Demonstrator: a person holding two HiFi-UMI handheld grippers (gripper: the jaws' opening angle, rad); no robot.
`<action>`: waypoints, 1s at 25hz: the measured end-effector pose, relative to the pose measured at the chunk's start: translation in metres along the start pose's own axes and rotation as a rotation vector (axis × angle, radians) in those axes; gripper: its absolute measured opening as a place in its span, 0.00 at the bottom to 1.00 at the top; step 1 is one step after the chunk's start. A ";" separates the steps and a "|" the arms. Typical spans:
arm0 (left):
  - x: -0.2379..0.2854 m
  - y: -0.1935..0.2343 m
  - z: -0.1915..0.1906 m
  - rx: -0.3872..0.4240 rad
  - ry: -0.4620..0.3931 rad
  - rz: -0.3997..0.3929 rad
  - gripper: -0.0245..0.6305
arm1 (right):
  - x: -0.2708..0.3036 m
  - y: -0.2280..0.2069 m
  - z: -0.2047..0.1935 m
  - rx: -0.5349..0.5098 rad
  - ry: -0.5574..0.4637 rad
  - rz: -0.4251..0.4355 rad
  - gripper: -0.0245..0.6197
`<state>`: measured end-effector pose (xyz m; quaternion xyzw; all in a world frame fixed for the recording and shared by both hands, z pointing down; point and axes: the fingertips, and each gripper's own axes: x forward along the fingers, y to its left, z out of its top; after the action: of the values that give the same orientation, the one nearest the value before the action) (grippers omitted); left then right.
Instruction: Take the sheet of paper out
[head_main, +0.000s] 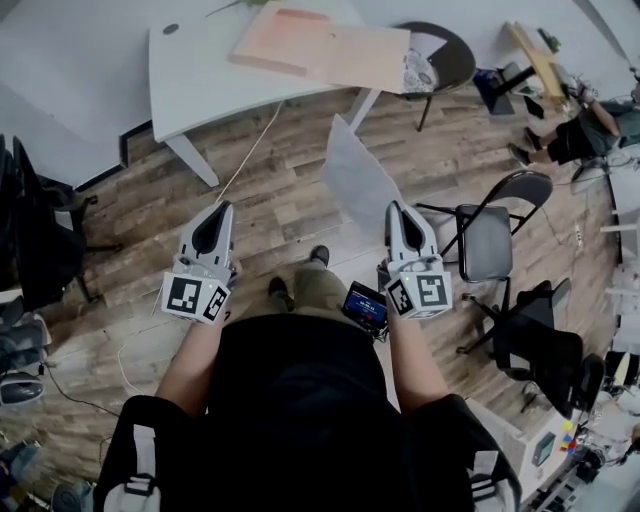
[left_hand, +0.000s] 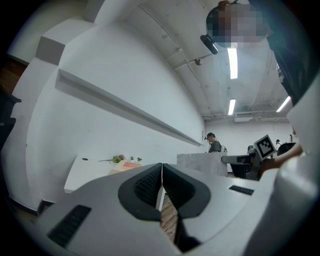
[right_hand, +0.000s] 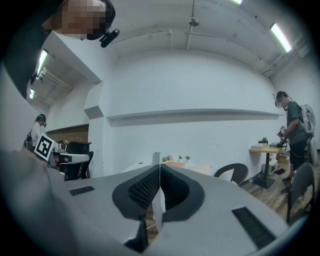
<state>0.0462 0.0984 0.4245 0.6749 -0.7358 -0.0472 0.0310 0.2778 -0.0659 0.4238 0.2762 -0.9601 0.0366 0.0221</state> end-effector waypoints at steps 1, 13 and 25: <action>-0.004 -0.003 0.001 -0.003 -0.005 0.002 0.04 | -0.004 0.001 0.000 0.007 -0.003 0.002 0.06; -0.027 -0.042 0.018 0.034 -0.032 0.049 0.04 | -0.040 0.010 -0.015 0.009 0.013 0.080 0.06; -0.028 -0.155 -0.006 0.026 0.008 -0.003 0.04 | -0.130 -0.033 -0.029 -0.004 0.029 0.073 0.06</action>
<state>0.2025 0.1126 0.4133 0.6763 -0.7353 -0.0351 0.0251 0.4057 -0.0224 0.4466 0.2402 -0.9693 0.0397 0.0352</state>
